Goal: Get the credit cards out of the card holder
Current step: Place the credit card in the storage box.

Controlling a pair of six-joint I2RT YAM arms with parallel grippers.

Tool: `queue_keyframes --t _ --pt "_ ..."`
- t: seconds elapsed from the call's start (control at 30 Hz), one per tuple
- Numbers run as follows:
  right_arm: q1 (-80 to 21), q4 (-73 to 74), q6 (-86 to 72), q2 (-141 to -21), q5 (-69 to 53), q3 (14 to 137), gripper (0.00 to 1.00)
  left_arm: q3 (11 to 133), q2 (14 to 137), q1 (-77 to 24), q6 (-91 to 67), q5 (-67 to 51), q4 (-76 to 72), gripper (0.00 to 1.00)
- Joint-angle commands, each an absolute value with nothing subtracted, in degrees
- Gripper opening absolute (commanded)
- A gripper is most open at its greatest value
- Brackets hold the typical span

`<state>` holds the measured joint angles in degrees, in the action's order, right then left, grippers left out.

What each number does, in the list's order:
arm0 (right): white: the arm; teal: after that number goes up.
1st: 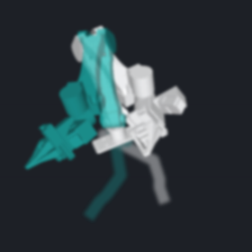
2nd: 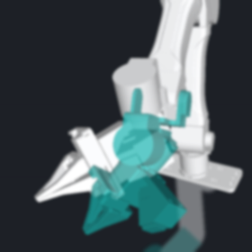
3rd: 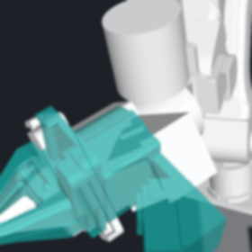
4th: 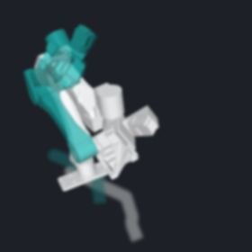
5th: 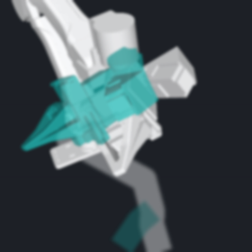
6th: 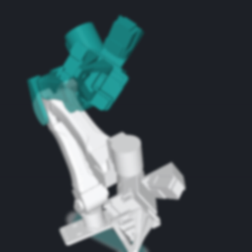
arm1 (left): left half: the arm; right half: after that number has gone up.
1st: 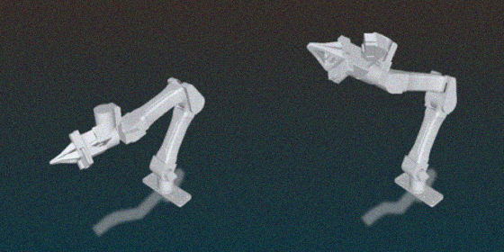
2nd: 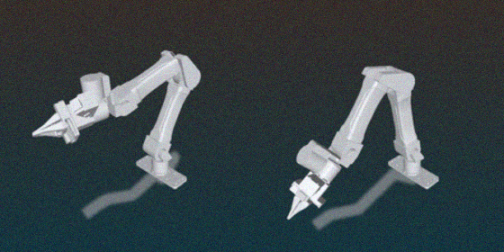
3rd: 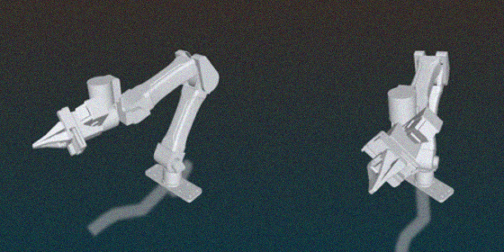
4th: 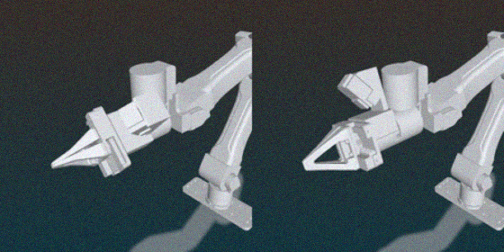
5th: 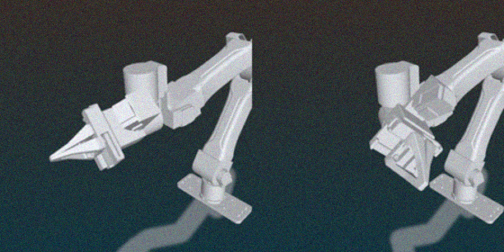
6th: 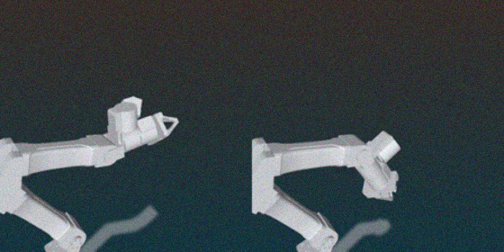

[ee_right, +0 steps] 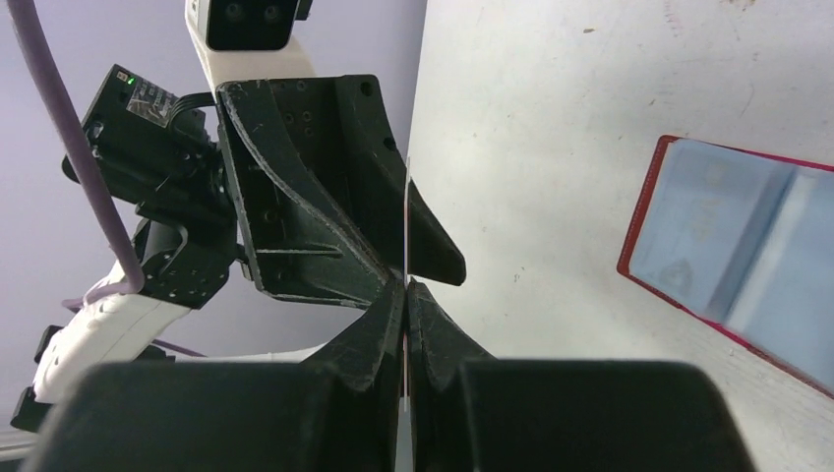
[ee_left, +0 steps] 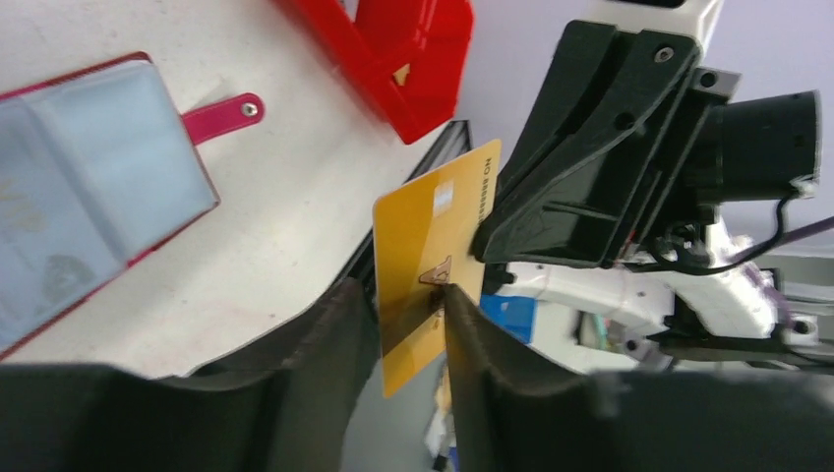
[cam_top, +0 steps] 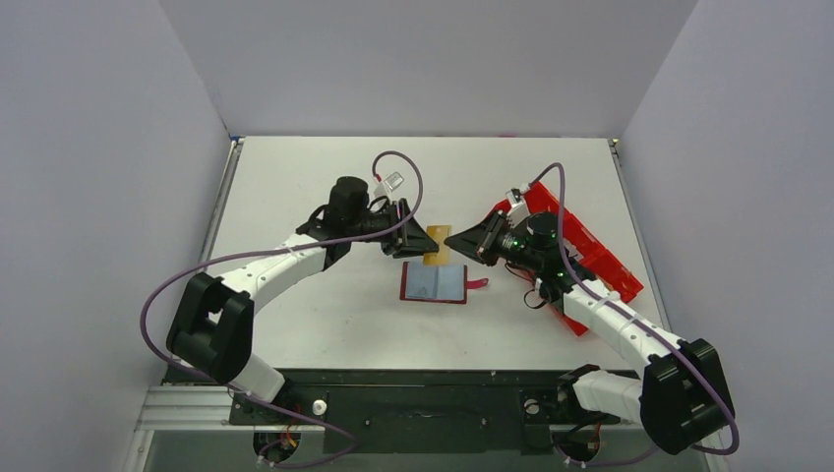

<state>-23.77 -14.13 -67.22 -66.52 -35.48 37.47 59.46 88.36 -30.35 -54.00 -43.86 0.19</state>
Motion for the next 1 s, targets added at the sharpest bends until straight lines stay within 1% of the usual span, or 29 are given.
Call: queue_keyframes --t 0.0,0.03,0.07,0.1,0.13,0.17,0.2,0.27,0.33,0.4,0.47,0.53,0.57,0.6,0.63,0.67,0.7,0.73,0.77,0.8,0.83,0.9,0.93,0.97 --pt "-24.7 -19.3 -68.7 -65.2 -35.9 37.3 0.0 57.2 85.5 -29.5 -59.8 -48.4 -10.9 0.27" --pt "-24.7 -19.3 -68.7 -65.3 -35.8 37.3 0.0 56.2 85.3 -29.4 -61.2 -48.9 -13.2 0.13" --pt "-25.0 -19.4 -68.5 -65.3 -35.6 37.3 0.0 55.8 85.1 -29.4 -61.8 -49.4 -14.0 0.05" --pt "-25.1 -19.4 -68.4 -65.3 -35.5 37.4 0.01 55.3 85.0 -29.4 -62.3 -49.6 -14.9 0.0" --pt "-25.4 -19.7 -68.3 -65.4 -35.4 37.4 0.1 55.0 84.8 -29.4 -62.5 -49.8 -15.9 0.0" --pt "-25.6 -20.0 -68.4 -65.6 -35.4 37.5 0.15 54.4 84.6 -29.4 -63.3 -50.0 -16.7 0.0" --pt "-26.2 -20.7 -68.5 -65.7 -35.3 37.6 0.24 54.0 84.4 -29.4 -63.8 -50.6 -18.5 0.0" --pt "-27.2 -21.4 -68.5 -66.2 -35.1 38.1 0.3 53.4 84.2 -29.4 -65.4 -51.5 -20.9 0.0" --pt "-27.9 -22.3 -68.8 -66.6 -34.7 38.4 0.3 53.3 84.2 -29.4 -66.0 -52.2 -21.6 0.0" --pt "-28.3 -23.5 -69.4 -66.8 -34.5 38.5 0.3 53.3 84.2 -29.4 -66.4 -52.7 -22.2 0.0" --pt "-28.4 -24.2 -70.1 -66.8 -34.3 38.3 0.24 53.2 84.3 -29.3 -67.0 -53.1 -23.0 0.0" --pt "-28.4 -24.3 -70.2 -66.5 -34.0 38.2 0.17 52.9 84.4 -29.3 -68.4 -53.5 -24.6 0.0" --pt "-28.4 -24.3 -70.2 -66.4 -33.8 38.0 0.11 52.9 84.5 -29.3 -68.7 -53.7 -25.1 0.0" --pt "-28.3 -24.3 -70.3 -66.1 -33.7 37.9 0.08 52.8 84.6 -29.2 -69.1 -54.1 -25.8 0.0" --pt "-28.4 -24.1 -70.2 -66.0 -33.5 37.8 0.02 52.9 84.7 -29.3 -69.2 -54.6 -25.9 0.0" --pt "-28.3 -24.0 -70.1 -65.7 -33.4 37.6 0.0 52.8 84.8 -29.3 -69.4 -54.8 -26.2 0.0" --pt "-28.3 -23.5 -70.0 -65.5 -32.8 37.5 0.0 52.8 84.8 -29.2 -69.4 -54.8 -25.9 0.01" --pt "-28.3 -23.2 -69.5 -64.9 -32.0 37.3 0.0 52.8 84.8 -29.2 -69.0 -54.7 -25.6 0.06" --pt "-28.3 -21.9 -69.3 -64.5 -31.6 37.2 0.0 52.8 84.4 -29.2 -68.5 -54.4 -24.1 0.08" --pt "-28.2 -21.0 -68.4 -63.6 -30.2 37.3 0.0 52.9 84.2 -29.2 -67.0 -54.1 -22.9 0.16" --pt "-28.2 -18.5 -67.8 -63.0 -29.5 37.4 0.0 53.1 83.7 -29.1 -66.0 -53.2 -19.8 0.27" --pt "-28.2 -12.6 -65.4 -61.1 -26.1 38.2 0.0 54.0 82.7 -29.1 -62.5 -51.7 -14.8 0.33" --pt "-28.3 -8.6 -63.8 -59.7 -23.6 38.9 0.0 54.4 82.5 -29.1 -59.8 -50.9 -12.5 0.34" --pt "-28.3 -6.4 -62.7 -58.9 -22.1 39.2 0.0 55.7 81.9 -29.0 -56.1 -49.1 -7.2 0.36"
